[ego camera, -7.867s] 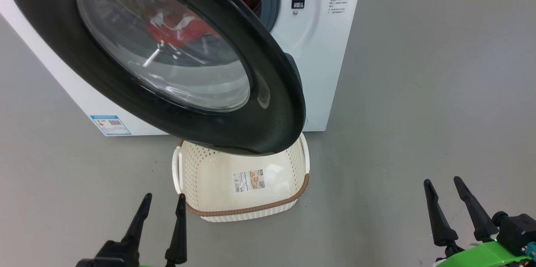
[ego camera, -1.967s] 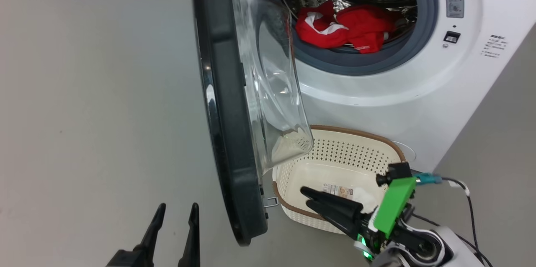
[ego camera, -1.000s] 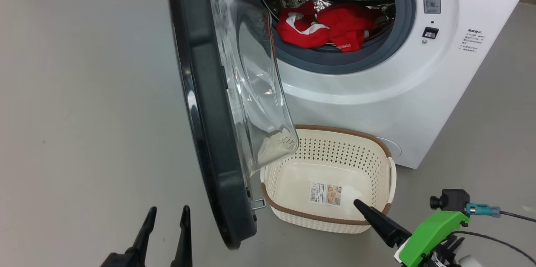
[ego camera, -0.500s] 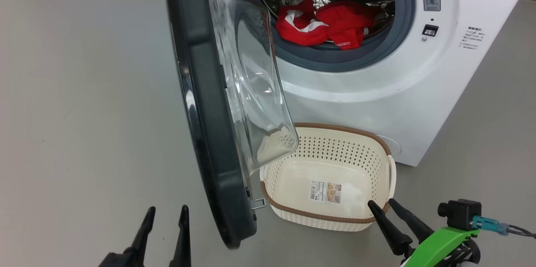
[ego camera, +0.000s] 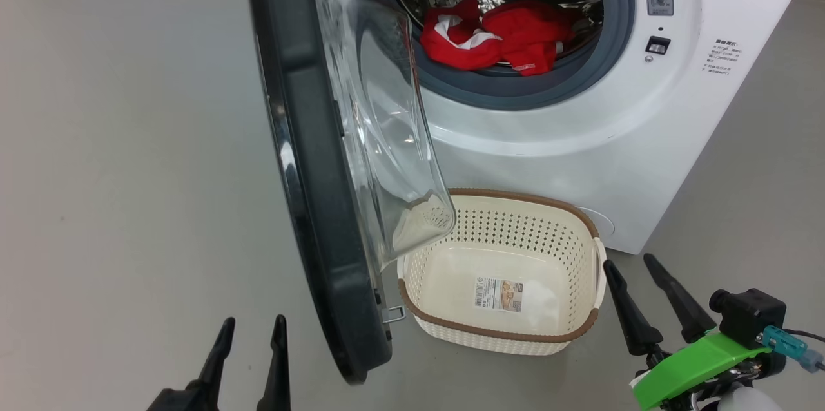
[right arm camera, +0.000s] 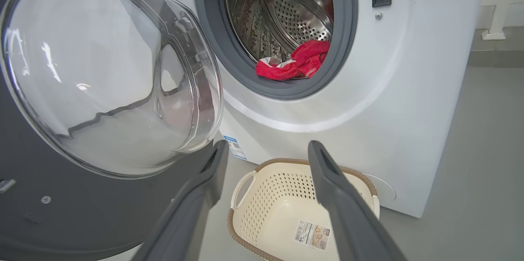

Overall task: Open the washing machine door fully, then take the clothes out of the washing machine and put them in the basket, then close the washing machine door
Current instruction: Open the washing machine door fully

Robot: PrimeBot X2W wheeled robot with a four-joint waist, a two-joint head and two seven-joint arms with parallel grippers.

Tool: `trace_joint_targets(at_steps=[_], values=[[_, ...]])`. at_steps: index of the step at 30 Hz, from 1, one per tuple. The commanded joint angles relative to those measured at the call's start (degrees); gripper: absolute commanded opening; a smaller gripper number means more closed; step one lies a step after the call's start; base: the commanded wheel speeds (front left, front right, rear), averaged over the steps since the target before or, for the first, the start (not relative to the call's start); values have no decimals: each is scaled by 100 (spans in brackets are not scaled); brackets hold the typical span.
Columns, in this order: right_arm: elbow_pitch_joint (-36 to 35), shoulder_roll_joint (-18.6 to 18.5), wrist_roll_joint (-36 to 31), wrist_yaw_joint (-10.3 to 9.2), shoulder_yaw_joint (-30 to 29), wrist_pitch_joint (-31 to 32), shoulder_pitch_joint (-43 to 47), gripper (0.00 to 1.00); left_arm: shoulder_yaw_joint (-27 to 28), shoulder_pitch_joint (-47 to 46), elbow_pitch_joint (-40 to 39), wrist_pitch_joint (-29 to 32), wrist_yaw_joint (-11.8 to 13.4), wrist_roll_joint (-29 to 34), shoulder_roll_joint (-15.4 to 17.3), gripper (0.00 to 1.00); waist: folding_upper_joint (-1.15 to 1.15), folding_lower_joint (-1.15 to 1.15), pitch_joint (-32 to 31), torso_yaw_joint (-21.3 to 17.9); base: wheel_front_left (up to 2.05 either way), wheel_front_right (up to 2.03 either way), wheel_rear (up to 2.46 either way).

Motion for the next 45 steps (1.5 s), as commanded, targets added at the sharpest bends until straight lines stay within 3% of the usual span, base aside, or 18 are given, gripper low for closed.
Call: trace_joint_targets(at_steps=[1,12,31,32,33,34,35,40,45], values=[[-296,54,-408,2,-118,-61,54,100,204,-102,-146,-70,-10,-25,47,100,0,0,1,5,0,0,0],[-859,478,-1571,2,-847,-62,498,100,203,-120,-165,-70,-10,-32,47,100,0,0,25,31,0,0,0],[-784,603,-1756,2,-937,-62,671,100,184,-108,-170,-70,-18,12,47,100,0,0,-20,22,0,0,0],[-784,604,-1756,2,-935,-62,676,100,184,-103,-173,-70,-20,20,47,96,0,0,-26,22,0,0,0],[-785,605,-1752,2,-933,-62,680,100,184,-104,-185,-70,-22,25,47,50,0,0,-30,22,0,0,0],[-787,606,-1747,2,-932,-62,683,100,188,-107,-206,-70,-20,22,47,36,0,0,-33,22,0,0,0],[-789,606,-1743,2,-932,-62,685,100,201,-114,-238,-70,-15,-5,47,0,0,0,-34,21,0,0,0],[-798,607,-1734,2,-924,-62,692,100,341,-201,-631,-70,15,-29,46,0,0,0,-53,7,0,0,0],[-819,607,-1724,2,-918,-62,685,100,508,-439,-1661,-70,58,-18,46,0,0,0,-48,-1,0,0,0]])
